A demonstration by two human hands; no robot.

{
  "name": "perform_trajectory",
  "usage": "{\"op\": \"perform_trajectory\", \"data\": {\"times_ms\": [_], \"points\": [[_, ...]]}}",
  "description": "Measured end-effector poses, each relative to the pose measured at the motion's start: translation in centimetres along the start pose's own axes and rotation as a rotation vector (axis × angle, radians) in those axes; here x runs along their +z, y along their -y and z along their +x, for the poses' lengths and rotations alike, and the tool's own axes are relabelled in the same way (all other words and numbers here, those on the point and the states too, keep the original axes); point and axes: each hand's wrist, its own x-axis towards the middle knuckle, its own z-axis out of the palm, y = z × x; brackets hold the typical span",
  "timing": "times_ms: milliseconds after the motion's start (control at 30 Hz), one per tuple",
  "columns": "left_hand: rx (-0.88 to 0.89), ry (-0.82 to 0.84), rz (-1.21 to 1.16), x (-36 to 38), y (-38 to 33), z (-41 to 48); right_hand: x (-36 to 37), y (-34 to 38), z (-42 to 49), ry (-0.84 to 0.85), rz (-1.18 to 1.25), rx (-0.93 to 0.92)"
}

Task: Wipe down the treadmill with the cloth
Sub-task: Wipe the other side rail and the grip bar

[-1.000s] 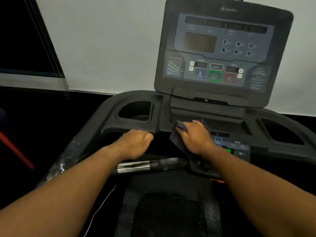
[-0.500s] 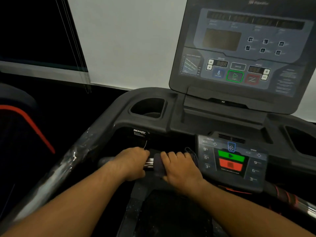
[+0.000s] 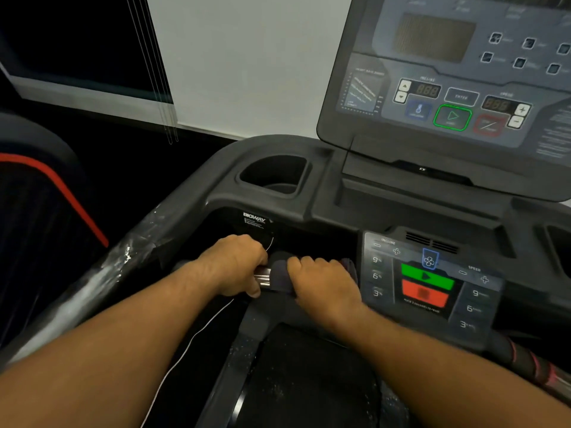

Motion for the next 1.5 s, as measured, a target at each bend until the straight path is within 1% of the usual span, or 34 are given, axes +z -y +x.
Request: {"op": "perform_trajectory", "data": {"times_ms": [33,100,133,167,233,333,367,400,433,467,500,567,600,633,667,733,800,833,867,933,1033,1100,1133,1167,1200,1333,1400,1500], "points": [[0.002,-0.006,-0.002,0.1,0.0,0.0,0.7,0.5,-0.8,-0.107,-0.079,-0.006],[-0.002,-0.02,-0.015,0.4,0.2,0.0,1.8,0.8,-1.3,-0.214,-0.127,-0.023],[-0.004,-0.022,-0.015,0.5,0.2,-0.1,1.7,0.6,-1.3,-0.212,-0.128,-0.037],[-0.004,-0.023,-0.013,0.6,0.2,-0.1,1.2,0.4,-1.0,-0.175,-0.099,-0.05],[-0.007,-0.038,-0.021,0.8,0.2,-0.2,-0.2,-0.4,0.1,0.027,0.049,-0.078],[-0.013,-0.039,-0.066,1.1,0.2,-0.5,-2.0,-1.9,2.9,0.44,0.359,-0.055],[-0.01,-0.045,-0.071,1.1,0.3,-0.5,-2.2,-2.2,3.6,0.526,0.454,-0.048],[-0.008,-0.053,-0.069,1.2,0.3,-0.6,-2.3,-2.4,4.0,0.565,0.523,-0.051],[-0.005,-0.061,-0.065,1.2,0.4,-0.6,-2.3,-2.4,4.1,0.565,0.537,-0.063],[0.002,-0.069,-0.065,1.2,0.5,-0.7,-2.4,-2.3,4.0,0.533,0.489,-0.084],[0.01,-0.078,-0.07,1.3,0.7,-0.8,-2.5,-2.1,3.6,0.472,0.387,-0.106],[0.029,-0.091,-0.078,1.5,1.0,-1.0,-1.6,-1.3,2.2,0.25,0.125,-0.166],[0.045,-0.094,-0.079,1.5,1.2,-1.1,-0.7,-0.7,1.4,0.106,0.029,-0.191],[0.064,-0.092,-0.09,1.4,1.4,-1.2,0.3,-0.1,0.5,0.003,-0.048,-0.203],[0.078,-0.088,-0.103,1.1,1.8,-1.4,1.1,0.3,-0.1,-0.069,-0.103,-0.207],[0.088,-0.111,-0.08,0.0,3.2,-1.9,2.3,0.4,-0.6,-0.172,-0.121,-0.232],[0.089,-0.222,-0.016,-1.9,5.3,-2.5,2.2,0.4,0.0,-0.201,-0.084,-0.261],[0.072,-0.29,-0.004,-3.1,6.4,-2.8,1.6,0.7,0.7,-0.162,-0.052,-0.258],[0.037,-0.354,-0.012,-4.1,7.6,-3.1,0.8,1.1,1.5,-0.08,-0.01,-0.236],[-0.08,-0.411,-0.064,-5.7,9.5,-3.4,-0.9,2.3,3.0,0.145,0.108,-0.149],[-0.236,-0.367,-0.087,-6.3,12.0,-3.2,-2.8,3.3,5.7,0.423,0.258,-0.021],[-0.29,-0.352,-0.132,-6.2,13.2,-2.9,-3.3,3.6,7.0,0.527,0.317,0.045],[-0.316,-0.342,-0.17,-6.1,13.8,-2.7,-3.3,4.0,7.5,0.54,0.312,0.057],[-0.343,-0.329,-0.204,-6.0,14.4,-2.5,-3.2,4.5,7.7,0.511,0.283,0.047],[-0.36,-0.315,-0.23,-5.9,14.9,-2.2,-2.9,5.2,7.7,0.441,0.241,0.019],[-0.402,-0.26,-0.39,-5.3,16.2,-1.6,-0.4,7.8,6.2,0.023,0.074,-0.116],[-0.425,-0.261,-0.457,-5.1,16.3,-1.4,0.6,8.5,5.7,-0.061,-0.013,-0.167],[-0.432,-0.295,-0.476,-5.2,16.5,-1.2,0.7,8.9,6.0,-0.056,0.026,-0.17]]}}
